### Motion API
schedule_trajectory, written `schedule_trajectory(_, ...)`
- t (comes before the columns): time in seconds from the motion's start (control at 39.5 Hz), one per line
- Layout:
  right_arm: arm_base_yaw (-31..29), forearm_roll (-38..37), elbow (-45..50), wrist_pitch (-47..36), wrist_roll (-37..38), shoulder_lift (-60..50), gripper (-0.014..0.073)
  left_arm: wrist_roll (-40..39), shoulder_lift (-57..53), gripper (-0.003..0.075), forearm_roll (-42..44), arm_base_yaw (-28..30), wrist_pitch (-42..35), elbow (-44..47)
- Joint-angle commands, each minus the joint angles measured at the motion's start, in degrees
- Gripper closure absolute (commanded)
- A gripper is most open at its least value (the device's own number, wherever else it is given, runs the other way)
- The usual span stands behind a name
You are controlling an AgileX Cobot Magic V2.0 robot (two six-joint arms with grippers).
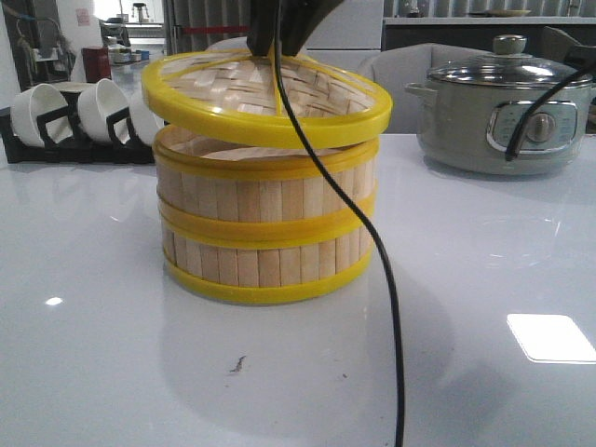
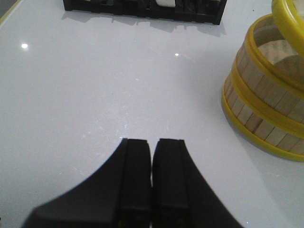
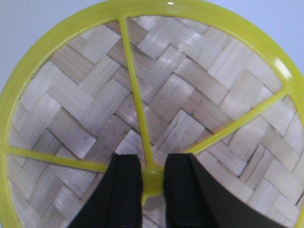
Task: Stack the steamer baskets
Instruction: 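Carry the lid over the stacked baskets with the right gripper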
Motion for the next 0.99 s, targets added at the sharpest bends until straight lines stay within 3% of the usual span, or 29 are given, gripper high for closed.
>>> schedule_trajectory(0.0, -0.22, -0.43, -2.73, -3.27, -0.63, -2.79, 0.0539, -0.35, -0.11, 0.0636, -0.43, 0.10, -4.63, -1.56)
schedule_trajectory(0.96, -0.15, -0.43, -3.49, -7.07, -0.63, 0.45, 0.0539, -0.35, -0.11, 0.0636, -0.43, 0.10, -4.63, -1.56)
